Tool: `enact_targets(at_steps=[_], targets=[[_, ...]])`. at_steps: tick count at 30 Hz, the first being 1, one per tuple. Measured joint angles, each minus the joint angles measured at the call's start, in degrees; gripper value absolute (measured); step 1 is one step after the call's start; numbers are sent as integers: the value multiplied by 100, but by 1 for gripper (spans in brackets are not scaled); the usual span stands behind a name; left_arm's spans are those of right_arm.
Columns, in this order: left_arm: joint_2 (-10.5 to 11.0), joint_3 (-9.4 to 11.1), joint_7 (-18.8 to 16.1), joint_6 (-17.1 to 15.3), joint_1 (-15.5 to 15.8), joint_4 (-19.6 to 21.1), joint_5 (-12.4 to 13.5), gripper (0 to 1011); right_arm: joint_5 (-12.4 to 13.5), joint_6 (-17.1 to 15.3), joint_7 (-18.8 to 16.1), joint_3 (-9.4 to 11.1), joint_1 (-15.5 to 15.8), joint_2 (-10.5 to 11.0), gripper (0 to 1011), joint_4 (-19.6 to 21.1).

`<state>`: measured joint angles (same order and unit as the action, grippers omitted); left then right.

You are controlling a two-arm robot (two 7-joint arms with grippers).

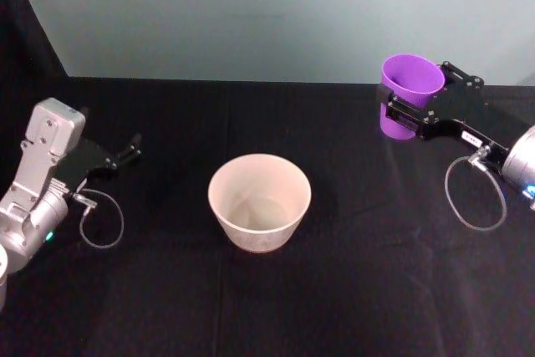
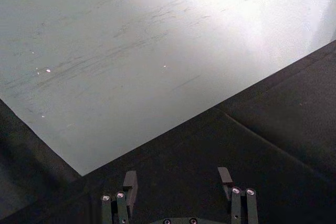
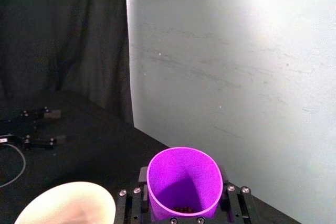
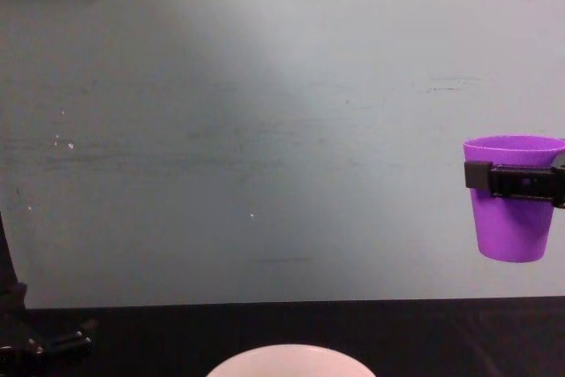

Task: Pick up the cup and pour the mung beans from the cup into the bowl.

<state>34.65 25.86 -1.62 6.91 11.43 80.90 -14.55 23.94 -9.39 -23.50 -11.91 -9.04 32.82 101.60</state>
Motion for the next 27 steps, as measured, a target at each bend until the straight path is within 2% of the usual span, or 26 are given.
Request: enact_targets(at_steps=[27], targets=[[0, 0, 0, 0, 0, 0, 0, 1000, 0, 0, 0, 0, 0, 0, 735, 0]])
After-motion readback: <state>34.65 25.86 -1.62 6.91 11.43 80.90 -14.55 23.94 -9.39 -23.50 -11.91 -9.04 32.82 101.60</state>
